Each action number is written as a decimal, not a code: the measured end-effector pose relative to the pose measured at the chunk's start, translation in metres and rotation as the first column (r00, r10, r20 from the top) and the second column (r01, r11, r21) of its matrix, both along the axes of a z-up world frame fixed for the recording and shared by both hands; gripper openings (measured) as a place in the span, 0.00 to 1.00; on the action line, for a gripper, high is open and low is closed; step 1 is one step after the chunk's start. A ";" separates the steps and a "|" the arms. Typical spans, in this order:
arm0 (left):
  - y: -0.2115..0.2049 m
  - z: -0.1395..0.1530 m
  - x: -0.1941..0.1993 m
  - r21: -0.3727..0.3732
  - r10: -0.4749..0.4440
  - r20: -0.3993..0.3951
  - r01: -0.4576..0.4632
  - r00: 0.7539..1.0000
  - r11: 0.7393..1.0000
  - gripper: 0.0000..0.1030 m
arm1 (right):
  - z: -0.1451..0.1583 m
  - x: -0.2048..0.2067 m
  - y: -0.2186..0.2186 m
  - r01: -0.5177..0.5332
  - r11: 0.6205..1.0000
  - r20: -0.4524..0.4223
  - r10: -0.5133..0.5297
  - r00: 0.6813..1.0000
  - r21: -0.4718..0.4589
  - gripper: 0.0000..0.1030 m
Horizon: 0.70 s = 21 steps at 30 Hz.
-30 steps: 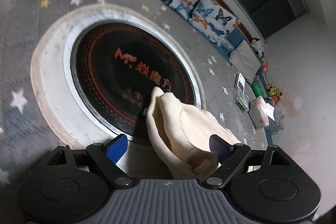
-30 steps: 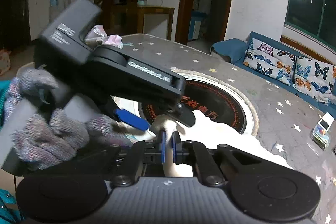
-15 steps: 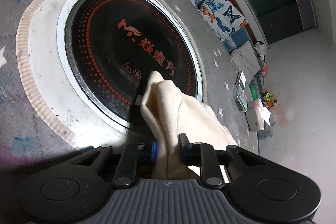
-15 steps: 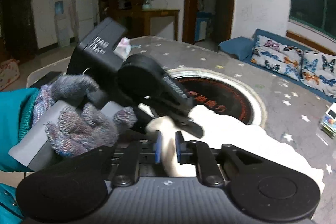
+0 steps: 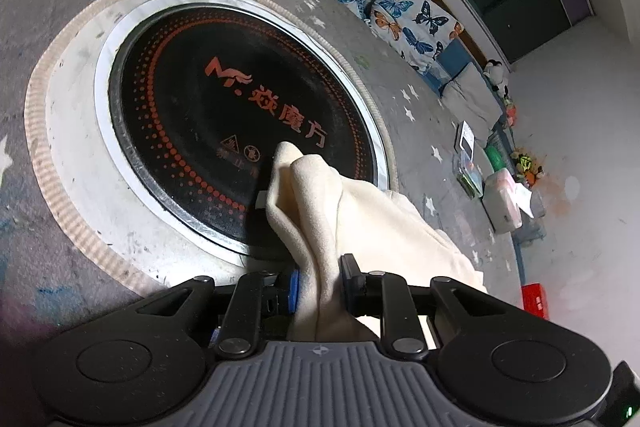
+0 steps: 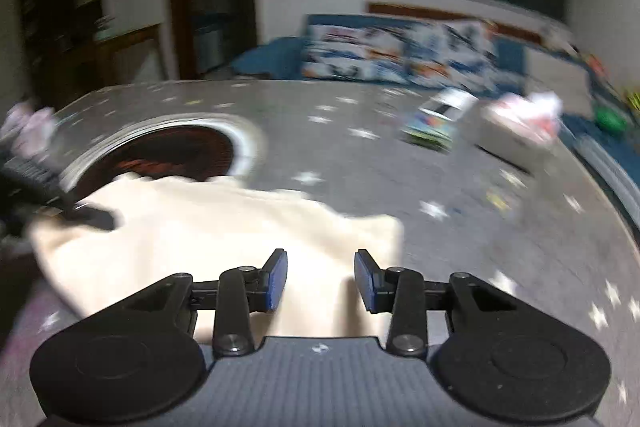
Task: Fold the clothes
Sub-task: 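Lift the gripped edge with both grippers and fold it over the bundle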
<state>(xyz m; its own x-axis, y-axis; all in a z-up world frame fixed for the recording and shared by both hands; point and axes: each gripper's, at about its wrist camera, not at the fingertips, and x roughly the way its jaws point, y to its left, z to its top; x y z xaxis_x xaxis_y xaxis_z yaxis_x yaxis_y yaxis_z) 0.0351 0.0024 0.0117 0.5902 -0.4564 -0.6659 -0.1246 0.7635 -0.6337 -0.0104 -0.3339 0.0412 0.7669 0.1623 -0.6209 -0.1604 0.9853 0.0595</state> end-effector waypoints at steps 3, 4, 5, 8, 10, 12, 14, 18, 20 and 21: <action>-0.002 0.001 0.000 0.020 -0.007 0.005 0.007 1.000 1.000 0.23 | -0.007 0.007 -0.017 0.040 0.998 -0.027 -0.038 0.999 0.053 0.37; -0.002 0.001 0.000 0.028 -0.011 0.008 0.010 1.000 1.000 0.23 | -0.009 0.009 -0.020 0.047 0.997 -0.034 -0.045 0.998 0.066 0.38; -0.003 0.002 0.000 0.036 -0.014 0.010 0.013 1.000 0.999 0.23 | -0.012 0.010 -0.021 0.053 0.996 -0.039 -0.050 0.998 0.076 0.38; -0.006 0.003 0.001 0.066 -0.026 0.021 0.025 0.999 0.998 0.23 | -0.019 0.016 -0.021 0.058 0.992 -0.053 -0.052 0.997 0.114 0.38; -0.009 0.004 0.002 0.091 -0.035 0.029 0.032 0.999 0.995 0.23 | -0.021 0.017 -0.017 0.053 0.991 -0.051 -0.047 0.998 0.121 0.38; -0.011 0.005 0.002 0.110 -0.044 0.037 0.040 0.998 0.993 0.23 | -0.021 0.017 -0.016 0.050 0.990 -0.051 -0.044 0.998 0.130 0.31; -0.014 0.006 0.002 0.129 -0.053 0.044 0.047 0.998 0.990 0.22 | -0.021 0.016 -0.016 0.044 0.987 -0.053 -0.036 0.998 0.157 0.21; -0.018 0.010 0.002 0.167 -0.071 0.060 0.060 0.996 0.984 0.21 | -0.016 0.009 -0.013 0.047 0.985 -0.035 -0.042 0.998 0.167 0.13; -0.021 0.014 0.001 0.188 -0.083 0.074 0.068 0.994 0.980 0.20 | -0.012 0.005 -0.014 0.049 0.984 -0.022 -0.046 0.999 0.173 0.12; -0.023 0.016 0.000 0.201 -0.091 0.084 0.073 0.992 0.977 0.19 | -0.009 0.002 -0.014 0.050 0.983 -0.013 -0.048 0.999 0.177 0.12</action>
